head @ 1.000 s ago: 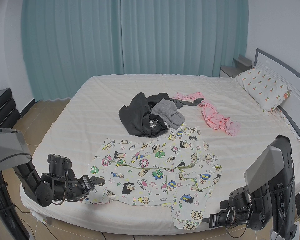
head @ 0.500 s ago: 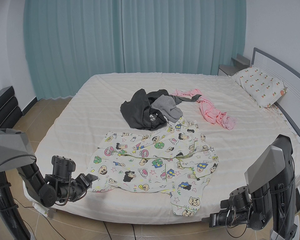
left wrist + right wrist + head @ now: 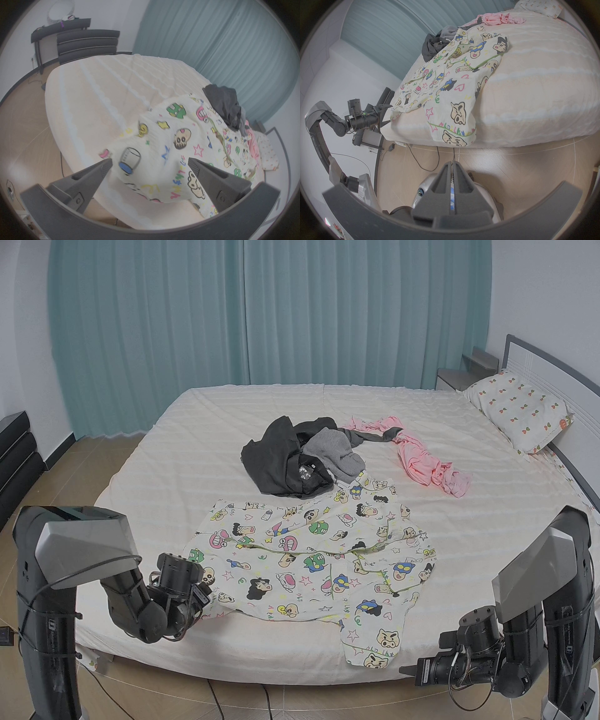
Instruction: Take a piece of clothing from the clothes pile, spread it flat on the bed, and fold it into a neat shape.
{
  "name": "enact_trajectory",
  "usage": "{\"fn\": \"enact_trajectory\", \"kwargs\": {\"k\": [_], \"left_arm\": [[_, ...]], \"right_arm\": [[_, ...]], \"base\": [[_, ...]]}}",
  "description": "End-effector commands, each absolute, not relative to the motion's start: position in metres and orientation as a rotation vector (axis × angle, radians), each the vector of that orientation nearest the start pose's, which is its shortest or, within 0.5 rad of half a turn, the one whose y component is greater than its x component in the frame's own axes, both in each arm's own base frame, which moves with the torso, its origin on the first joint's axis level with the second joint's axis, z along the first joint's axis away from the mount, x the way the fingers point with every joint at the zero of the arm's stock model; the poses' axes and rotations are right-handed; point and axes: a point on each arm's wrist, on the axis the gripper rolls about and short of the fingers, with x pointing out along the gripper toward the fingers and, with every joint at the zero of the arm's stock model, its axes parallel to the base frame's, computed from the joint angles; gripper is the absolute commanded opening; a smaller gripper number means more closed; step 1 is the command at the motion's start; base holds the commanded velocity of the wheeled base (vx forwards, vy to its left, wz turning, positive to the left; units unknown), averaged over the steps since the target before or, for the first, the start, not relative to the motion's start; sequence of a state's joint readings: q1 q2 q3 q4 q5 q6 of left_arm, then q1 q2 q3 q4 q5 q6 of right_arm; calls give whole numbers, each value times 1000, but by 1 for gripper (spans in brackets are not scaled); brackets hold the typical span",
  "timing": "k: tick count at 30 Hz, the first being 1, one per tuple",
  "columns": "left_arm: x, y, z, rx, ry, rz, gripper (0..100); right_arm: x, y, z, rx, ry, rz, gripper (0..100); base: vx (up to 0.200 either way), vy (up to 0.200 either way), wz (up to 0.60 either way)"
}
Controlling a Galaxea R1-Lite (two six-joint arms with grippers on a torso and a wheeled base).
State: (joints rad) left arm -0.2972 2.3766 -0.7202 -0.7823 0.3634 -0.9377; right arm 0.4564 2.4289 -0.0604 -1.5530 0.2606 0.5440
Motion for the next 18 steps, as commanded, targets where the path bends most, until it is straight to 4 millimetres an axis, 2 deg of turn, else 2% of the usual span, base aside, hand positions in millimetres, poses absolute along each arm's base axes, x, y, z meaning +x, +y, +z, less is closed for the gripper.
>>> {"fn": "enact_trajectory", "kwargs": {"k": [1, 3, 7, 11, 18], "left_arm": [[337, -103, -65, -554, 780, 445, 100], [343, -105, -64, -542, 807, 465, 100], [341, -104, -64, -531, 831, 483, 100], [342, -101, -54, -550, 810, 482, 100], [348, -99, -58, -553, 793, 493, 100]], "right_arm": [[201, 105, -51, 417, 961, 442, 0], [201, 105, -50, 418, 960, 442, 0], [201, 105, -50, 418, 958, 443, 0], [201, 105, -50, 418, 960, 442, 0], [200, 105, -50, 420, 961, 440, 0]], "base": [[0, 0, 0], [0, 0, 0], [0, 0, 0], [0, 0, 0], [0, 0, 0]]}}
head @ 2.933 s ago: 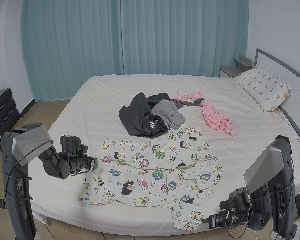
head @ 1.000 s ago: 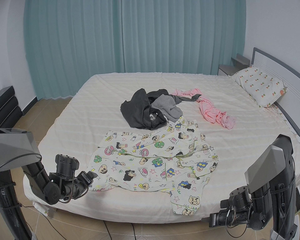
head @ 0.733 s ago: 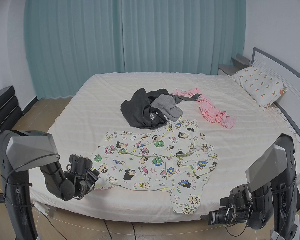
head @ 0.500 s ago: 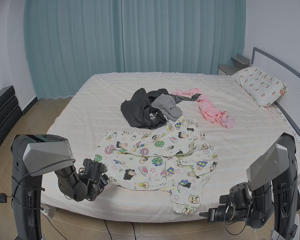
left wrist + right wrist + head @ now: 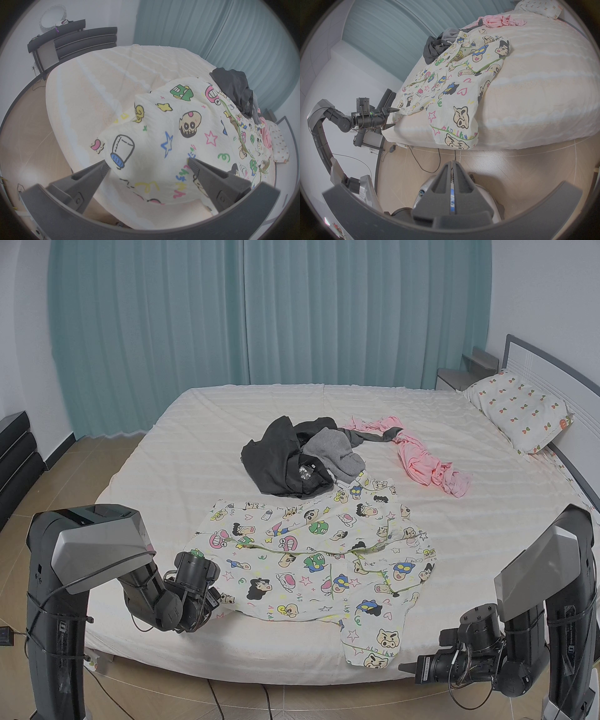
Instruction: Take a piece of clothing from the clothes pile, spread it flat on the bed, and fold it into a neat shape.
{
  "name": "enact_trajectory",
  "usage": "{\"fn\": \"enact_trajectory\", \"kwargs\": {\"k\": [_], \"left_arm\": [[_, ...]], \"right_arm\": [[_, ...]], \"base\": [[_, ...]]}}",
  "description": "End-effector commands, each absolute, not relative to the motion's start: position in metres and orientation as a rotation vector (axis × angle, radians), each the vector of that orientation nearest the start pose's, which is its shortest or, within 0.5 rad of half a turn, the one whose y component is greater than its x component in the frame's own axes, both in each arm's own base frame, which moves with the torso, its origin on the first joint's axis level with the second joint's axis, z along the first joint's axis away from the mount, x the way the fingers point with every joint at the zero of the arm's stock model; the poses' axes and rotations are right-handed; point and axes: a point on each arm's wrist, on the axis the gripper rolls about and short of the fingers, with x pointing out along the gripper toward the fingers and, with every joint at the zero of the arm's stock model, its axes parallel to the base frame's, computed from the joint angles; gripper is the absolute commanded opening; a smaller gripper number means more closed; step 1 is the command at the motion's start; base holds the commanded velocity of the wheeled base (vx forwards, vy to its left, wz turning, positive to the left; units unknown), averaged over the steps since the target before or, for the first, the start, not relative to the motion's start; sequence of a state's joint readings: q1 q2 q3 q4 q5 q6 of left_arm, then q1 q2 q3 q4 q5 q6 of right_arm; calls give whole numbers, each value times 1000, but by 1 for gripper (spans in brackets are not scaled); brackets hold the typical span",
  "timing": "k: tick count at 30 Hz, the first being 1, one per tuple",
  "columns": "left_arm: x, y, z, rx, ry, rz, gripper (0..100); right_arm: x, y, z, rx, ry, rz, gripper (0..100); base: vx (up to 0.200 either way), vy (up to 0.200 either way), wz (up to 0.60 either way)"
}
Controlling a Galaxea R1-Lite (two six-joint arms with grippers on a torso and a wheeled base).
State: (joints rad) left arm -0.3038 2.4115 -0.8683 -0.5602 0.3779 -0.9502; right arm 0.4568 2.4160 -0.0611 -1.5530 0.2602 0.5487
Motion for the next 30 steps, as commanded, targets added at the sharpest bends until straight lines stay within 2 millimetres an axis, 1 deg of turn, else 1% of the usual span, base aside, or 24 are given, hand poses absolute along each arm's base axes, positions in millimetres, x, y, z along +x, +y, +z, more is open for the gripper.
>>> {"fn": "enact_trajectory", "kwargs": {"k": [1, 2, 3, 6, 12, 14, 18, 19, 20, 24, 25, 30], "left_arm": [[349, -99, -62, -542, 792, 505, 100], [349, -99, -62, -540, 792, 507, 100], [349, -98, -62, -540, 794, 510, 0], [349, -99, -62, -533, 790, 514, 0], [349, -91, -62, -522, 759, 562, 0], [349, -90, -60, -528, 749, 570, 0], [348, -84, -58, -528, 712, 599, 0], [345, -82, -59, -530, 701, 599, 0], [343, -80, -60, -534, 697, 600, 0], [341, -77, -61, -545, 679, 597, 0], [338, -77, -61, -552, 666, 590, 0], [337, -75, -61, -577, 625, 576, 0]], "right_arm": [[200, 105, -50, 419, 963, 439, 0], [200, 105, -50, 419, 963, 439, 0], [200, 105, -50, 418, 962, 439, 0], [200, 105, -50, 417, 960, 432, 0], [205, 107, -52, 436, 946, 418, 0], [213, 114, -53, 477, 914, 371, 0], [219, 117, -57, 484, 891, 331, 0], [222, 118, -58, 492, 883, 328, 0], [222, 118, -59, 490, 880, 328, 100], [224, 119, -59, 490, 876, 333, 100], [231, 122, -60, 499, 854, 340, 100], [243, 125, -68, 495, 826, 344, 100]], "base": [[0, 0, 0], [0, 0, 0], [0, 0, 0], [0, 0, 0], [0, 0, 0], [0, 0, 0], [0, 0, 0], [0, 0, 0], [0, 0, 0], [0, 0, 0], [0, 0, 0], [0, 0, 0]]}}
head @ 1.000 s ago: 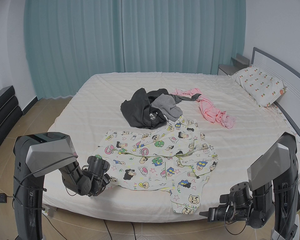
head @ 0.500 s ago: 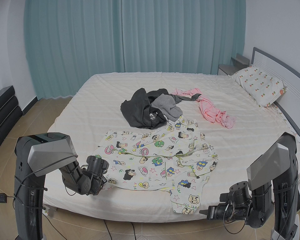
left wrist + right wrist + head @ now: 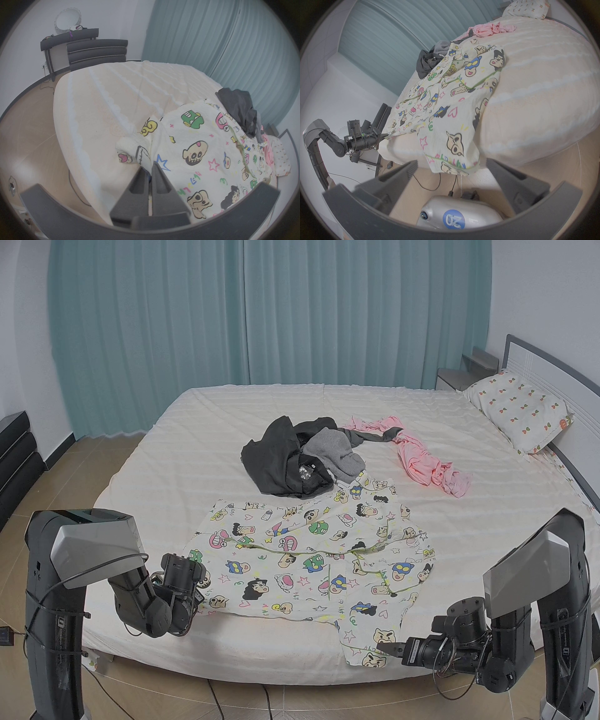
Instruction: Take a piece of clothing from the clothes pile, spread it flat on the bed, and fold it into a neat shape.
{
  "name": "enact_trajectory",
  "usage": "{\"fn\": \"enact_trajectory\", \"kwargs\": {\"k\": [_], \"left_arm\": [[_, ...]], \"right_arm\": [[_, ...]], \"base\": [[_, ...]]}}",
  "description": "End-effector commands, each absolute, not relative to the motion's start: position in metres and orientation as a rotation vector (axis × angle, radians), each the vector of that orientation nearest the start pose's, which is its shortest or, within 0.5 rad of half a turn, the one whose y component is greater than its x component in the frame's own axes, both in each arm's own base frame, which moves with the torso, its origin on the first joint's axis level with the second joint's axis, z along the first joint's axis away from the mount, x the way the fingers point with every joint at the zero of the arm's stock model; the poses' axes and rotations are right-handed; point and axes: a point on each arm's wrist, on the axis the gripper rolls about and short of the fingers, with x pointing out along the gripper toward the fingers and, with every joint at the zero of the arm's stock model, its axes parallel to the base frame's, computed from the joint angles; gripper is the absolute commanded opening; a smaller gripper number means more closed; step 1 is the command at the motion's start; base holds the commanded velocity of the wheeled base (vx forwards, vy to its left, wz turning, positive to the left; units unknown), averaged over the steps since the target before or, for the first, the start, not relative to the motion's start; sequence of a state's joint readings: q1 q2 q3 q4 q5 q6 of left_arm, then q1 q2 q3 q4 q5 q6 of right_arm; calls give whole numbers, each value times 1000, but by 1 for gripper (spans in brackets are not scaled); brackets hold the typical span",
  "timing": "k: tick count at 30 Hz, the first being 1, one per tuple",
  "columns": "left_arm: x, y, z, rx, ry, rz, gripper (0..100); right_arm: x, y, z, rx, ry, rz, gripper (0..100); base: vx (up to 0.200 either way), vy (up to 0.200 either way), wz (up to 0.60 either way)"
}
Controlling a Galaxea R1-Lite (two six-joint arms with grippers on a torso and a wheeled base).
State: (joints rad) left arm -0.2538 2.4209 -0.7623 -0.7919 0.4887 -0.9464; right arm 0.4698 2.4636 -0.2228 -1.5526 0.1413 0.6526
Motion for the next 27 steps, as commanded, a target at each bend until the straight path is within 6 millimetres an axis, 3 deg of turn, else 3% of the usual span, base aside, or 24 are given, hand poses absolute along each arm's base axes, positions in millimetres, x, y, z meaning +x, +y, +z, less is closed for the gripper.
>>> {"fn": "enact_trajectory", "kwargs": {"k": [1, 5, 14, 17, 22, 23, 27], "left_arm": [[337, -75, -61, -582, 616, 572, 0], [336, -73, -59, -600, 586, 561, 0], [340, -67, -55, -626, 545, 566, 0], [337, -67, -56, -629, 539, 559, 0], [336, -68, -56, -631, 530, 550, 0], [336, -68, -55, -637, 524, 546, 0], [334, -69, -55, -635, 539, 532, 0]], "right_arm": [[246, 128, -69, 492, 818, 353, 100], [254, 139, -79, 470, 813, 381, 100], [270, 153, -82, 409, 815, 395, 100], [285, 161, -83, 398, 784, 372, 100], [288, 162, -82, 395, 781, 381, 100], [289, 162, -82, 387, 778, 386, 0], [290, 159, -83, 358, 772, 392, 0]], "base": [[0, 0, 0], [0, 0, 0], [0, 0, 0], [0, 0, 0], [0, 0, 0], [0, 0, 0], [0, 0, 0]]}}
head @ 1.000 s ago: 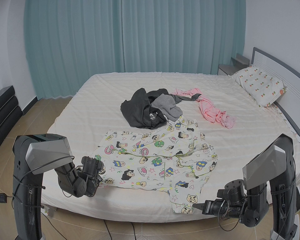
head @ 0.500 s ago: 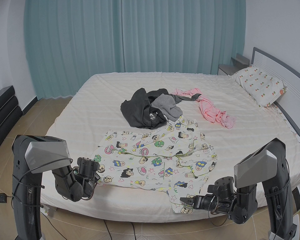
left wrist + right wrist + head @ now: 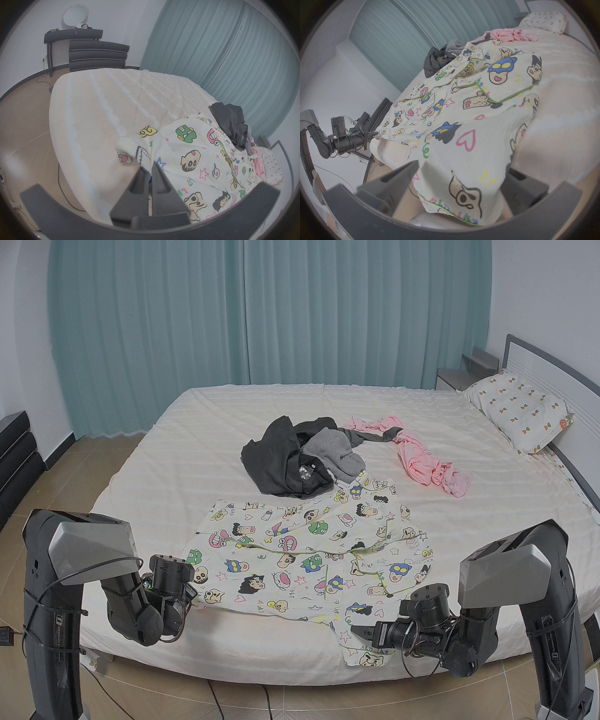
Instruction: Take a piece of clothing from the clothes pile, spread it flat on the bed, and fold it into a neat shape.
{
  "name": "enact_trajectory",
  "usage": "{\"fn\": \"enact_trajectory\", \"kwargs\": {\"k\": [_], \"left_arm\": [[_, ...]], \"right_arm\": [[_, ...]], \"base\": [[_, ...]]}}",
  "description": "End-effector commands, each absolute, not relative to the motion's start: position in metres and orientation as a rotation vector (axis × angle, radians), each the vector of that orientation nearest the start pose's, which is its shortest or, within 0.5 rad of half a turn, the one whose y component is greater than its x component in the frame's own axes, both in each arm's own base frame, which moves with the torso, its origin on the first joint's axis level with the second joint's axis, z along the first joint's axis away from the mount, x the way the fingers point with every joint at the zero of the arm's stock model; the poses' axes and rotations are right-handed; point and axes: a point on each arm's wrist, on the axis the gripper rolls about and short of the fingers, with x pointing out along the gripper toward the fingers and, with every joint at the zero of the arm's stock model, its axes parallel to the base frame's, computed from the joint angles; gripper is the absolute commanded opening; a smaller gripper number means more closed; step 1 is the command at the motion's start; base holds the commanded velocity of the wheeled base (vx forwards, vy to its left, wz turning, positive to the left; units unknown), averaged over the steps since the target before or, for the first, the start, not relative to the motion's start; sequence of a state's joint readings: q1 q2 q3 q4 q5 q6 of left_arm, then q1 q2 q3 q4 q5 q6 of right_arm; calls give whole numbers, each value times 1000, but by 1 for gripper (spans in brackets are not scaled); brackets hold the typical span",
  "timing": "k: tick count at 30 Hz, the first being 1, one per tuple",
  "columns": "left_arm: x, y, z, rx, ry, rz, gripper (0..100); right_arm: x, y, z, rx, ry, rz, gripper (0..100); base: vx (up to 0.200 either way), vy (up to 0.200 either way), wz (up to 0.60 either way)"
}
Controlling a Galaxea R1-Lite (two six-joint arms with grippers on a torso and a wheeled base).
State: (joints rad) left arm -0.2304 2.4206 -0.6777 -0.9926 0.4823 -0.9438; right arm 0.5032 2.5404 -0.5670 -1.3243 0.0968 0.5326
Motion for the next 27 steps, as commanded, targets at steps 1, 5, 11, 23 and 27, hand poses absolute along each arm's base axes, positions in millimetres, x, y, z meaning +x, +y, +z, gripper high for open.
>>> {"fn": "enact_trajectory", "kwargs": {"k": [1, 5, 11, 23, 27], "left_arm": [[332, -70, -56, -634, 550, 525, 0], [330, -70, -55, -636, 555, 516, 0], [322, -78, -55, -615, 578, 493, 0], [312, -86, -55, -550, 606, 446, 0], [311, -86, -55, -549, 609, 446, 0]], "right_arm": [[291, 157, -82, 357, 767, 389, 0], [296, 146, -81, 393, 746, 383, 0], [294, 121, -76, 458, 705, 440, 0], [287, 108, -77, 498, 751, 557, 0], [285, 109, -76, 497, 756, 573, 0]], "base": [[0, 0, 0], [0, 0, 0], [0, 0, 0], [0, 0, 0], [0, 0, 0]]}}
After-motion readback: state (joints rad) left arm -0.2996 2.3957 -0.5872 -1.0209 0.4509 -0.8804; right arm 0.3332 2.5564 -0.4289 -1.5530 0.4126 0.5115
